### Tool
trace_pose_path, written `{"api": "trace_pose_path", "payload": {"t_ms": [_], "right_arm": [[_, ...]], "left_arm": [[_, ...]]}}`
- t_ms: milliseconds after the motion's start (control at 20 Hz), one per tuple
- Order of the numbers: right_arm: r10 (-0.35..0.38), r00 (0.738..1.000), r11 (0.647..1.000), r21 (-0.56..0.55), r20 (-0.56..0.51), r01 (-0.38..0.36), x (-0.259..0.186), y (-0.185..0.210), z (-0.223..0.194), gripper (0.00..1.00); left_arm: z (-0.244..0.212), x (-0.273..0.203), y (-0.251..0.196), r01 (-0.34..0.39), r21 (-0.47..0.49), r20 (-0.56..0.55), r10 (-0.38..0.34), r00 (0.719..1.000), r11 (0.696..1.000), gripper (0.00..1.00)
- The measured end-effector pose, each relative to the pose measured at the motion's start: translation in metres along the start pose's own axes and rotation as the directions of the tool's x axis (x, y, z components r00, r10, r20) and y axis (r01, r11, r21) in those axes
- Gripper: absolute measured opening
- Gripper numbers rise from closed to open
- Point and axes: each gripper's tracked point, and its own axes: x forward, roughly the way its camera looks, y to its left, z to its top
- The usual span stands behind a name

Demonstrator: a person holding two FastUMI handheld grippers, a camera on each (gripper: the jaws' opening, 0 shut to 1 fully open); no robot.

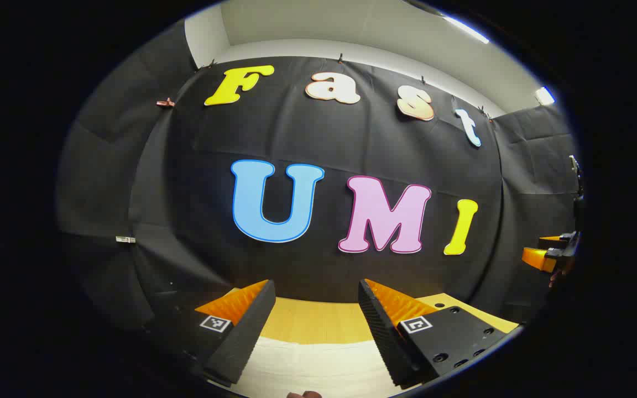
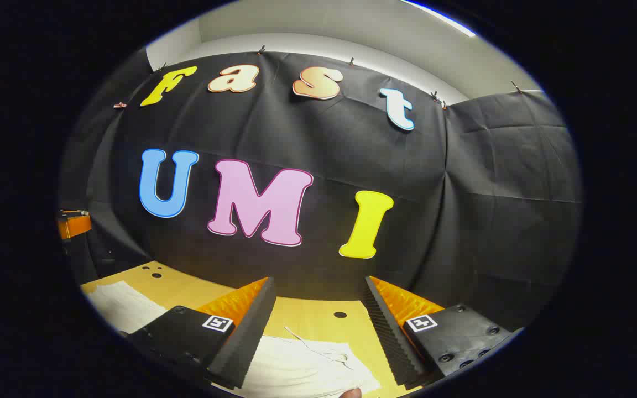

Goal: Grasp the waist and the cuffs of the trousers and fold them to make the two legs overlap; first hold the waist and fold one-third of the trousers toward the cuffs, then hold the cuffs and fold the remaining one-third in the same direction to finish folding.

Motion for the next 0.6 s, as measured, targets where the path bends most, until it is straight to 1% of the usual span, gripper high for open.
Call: {"api": "trace_pose_path", "payload": {"t_ms": [600], "right_arm": [[0.009, 1.0, 1.0, -0.026, -0.005, -0.009, -0.0049, 0.0018, 0.0018, 0.97]], "left_arm": [[-0.0055, -0.0032, -0.0011, 0.0, 0.005, -0.018, 0.0, 1.0, 1.0, 0.95]]}}
